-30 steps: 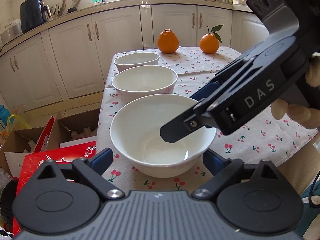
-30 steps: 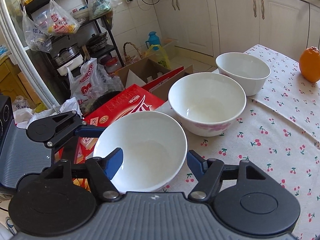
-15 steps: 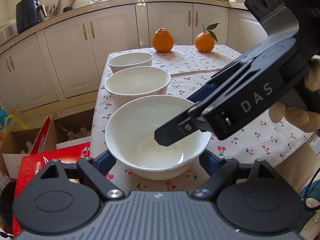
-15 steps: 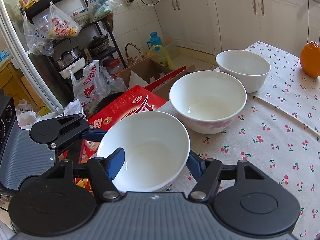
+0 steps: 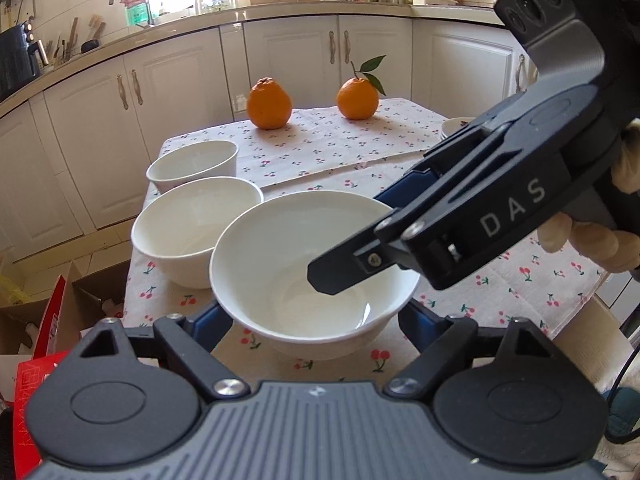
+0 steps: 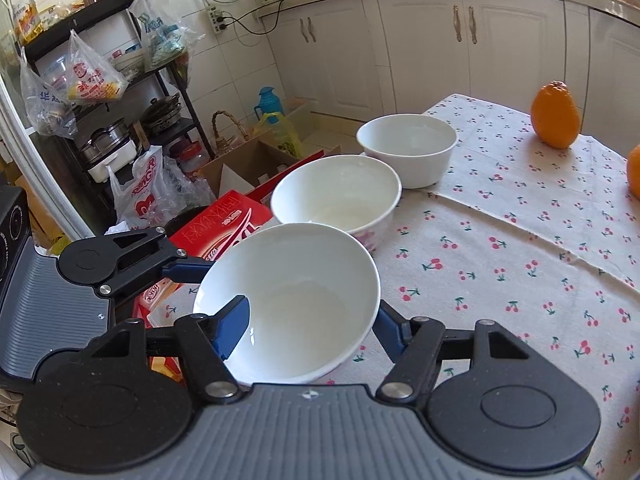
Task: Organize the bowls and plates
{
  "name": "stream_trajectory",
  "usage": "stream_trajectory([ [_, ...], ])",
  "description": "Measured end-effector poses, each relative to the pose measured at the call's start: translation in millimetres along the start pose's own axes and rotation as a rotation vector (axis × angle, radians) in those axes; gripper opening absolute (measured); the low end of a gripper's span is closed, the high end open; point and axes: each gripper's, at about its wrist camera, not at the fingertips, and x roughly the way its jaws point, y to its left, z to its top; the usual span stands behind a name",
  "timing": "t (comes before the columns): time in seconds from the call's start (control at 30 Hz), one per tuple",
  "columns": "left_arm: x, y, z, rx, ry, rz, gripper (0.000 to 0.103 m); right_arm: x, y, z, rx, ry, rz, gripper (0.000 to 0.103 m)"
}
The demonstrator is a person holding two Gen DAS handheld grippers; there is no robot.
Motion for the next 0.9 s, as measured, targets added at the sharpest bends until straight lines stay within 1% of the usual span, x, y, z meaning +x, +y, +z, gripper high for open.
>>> stream_trajectory([
  [0.37, 29, -33, 26, 0.08, -0.014, -0.093, 0.089, -33, -37, -15, 0.075, -0.041, -0.1, 0.073],
  [0.57, 44, -43, 36, 0.101, -0.006, -0.124, 0.089, -39, -57, -20, 0.112, -0.047, -0.128, 0.073],
  [0.9, 56, -53, 41, 0.117, 0.009, -0.149, 0.089, -44, -74, -27, 0.147, -0.044, -0.145, 0.073],
])
